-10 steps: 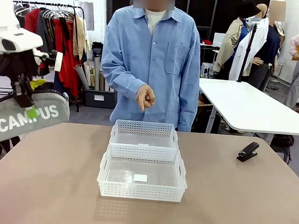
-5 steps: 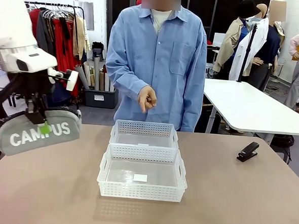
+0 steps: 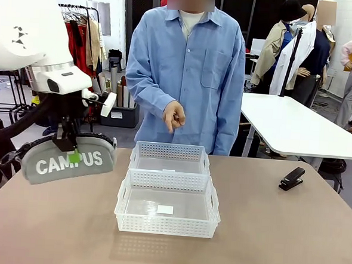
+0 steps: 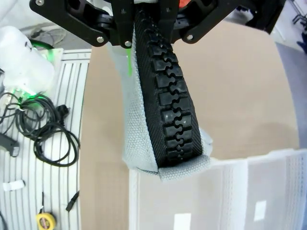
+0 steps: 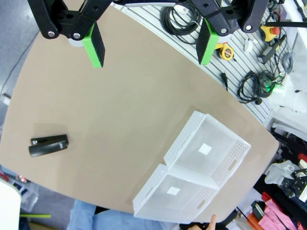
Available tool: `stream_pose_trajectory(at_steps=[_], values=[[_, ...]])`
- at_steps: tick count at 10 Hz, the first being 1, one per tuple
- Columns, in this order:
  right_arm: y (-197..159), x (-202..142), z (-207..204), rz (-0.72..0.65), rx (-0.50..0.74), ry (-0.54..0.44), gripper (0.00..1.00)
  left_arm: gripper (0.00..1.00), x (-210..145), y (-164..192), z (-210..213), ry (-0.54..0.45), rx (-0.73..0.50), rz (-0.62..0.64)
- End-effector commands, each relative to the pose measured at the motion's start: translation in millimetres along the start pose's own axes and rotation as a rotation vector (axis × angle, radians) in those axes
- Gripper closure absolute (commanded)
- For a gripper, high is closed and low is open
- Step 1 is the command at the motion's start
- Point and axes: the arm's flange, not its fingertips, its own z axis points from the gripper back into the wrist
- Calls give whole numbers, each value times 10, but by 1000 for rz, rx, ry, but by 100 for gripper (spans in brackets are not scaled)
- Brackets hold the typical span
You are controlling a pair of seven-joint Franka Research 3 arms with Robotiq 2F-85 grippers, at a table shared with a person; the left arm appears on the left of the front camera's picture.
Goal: Distribute items into two baskets.
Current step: Move the picked Pencil pouch towards the Organizing basket indicated by the person, stopping as directed.
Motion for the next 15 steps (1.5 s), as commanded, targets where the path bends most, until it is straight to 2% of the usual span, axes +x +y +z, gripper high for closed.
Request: stream_pose_trajectory(at_steps=[1,4,9,10,11,13,14,15], values=[[13,2,2,4,10,-7,0,100,172,82,-29,-6,-42,-108],[13,2,2,4,10,-7,0,100,511,112,-190,-11,-102,-229],[13,2,2,4,10,-7,0,100,823,40,-523,-65,-174,-325],[13,2,2,4,10,-7,0,100,746,29,-503,1,-155,-326],[13,2,2,4,10,-7,0,100,405,41,-292,18,-107,-309],[13,2,2,4,10,-7,0,100,-536,10,76,-8,-85,-253],[13,2,2,4,10,-7,0,100,-841,16,121,-11,-106,-211],[13,2,2,4,10,-7,0,100,-961,48,129,-15,-122,-209]])
